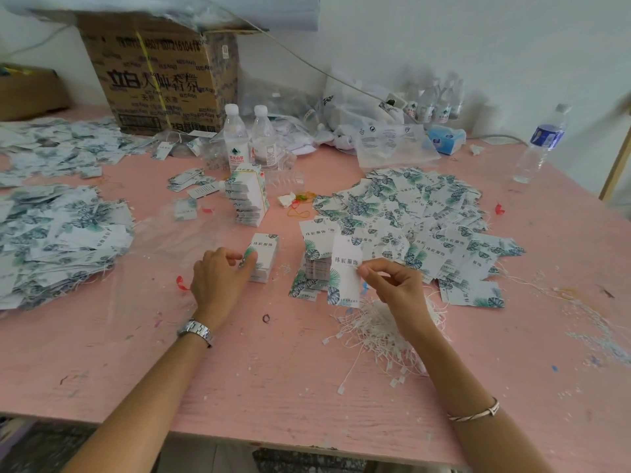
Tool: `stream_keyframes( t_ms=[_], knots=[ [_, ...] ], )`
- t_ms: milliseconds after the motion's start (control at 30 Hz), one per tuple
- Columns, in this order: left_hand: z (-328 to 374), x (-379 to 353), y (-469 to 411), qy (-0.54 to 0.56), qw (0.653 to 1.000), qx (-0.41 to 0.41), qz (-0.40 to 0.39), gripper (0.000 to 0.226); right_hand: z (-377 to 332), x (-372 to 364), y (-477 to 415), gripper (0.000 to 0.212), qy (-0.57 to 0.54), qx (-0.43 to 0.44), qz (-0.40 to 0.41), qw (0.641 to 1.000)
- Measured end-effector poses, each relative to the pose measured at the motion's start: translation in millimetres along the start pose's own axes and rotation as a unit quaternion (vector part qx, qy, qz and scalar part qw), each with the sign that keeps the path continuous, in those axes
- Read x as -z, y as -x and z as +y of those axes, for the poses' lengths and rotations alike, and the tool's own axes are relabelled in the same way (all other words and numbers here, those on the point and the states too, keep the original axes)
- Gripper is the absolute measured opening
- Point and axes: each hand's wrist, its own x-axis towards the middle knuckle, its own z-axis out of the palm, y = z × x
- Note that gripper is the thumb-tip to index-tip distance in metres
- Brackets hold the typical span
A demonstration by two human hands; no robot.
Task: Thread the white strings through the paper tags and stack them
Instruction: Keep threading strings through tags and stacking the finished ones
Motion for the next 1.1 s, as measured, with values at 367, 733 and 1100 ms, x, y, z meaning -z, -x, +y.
stream_keyframes(
  t_ms=[367,733,1100],
  knots=[
    [-9,-1,-13,0.119,0.991,0.058,-0.026,0.034,0,0,0,0.009,-0.005,-0.005,-0.003,1.0],
    [-2,5,-10,0.303,0.949,0.077,-0.037,0.017,-2,1,-1,0.007,0.027,-0.013,0.011,0.999],
    [43,-14,85,0.428,0.894,0.045,-0.121,0.007,-5,-10,6,0.016,0.101,-0.004,-0.019,0.995]
  ],
)
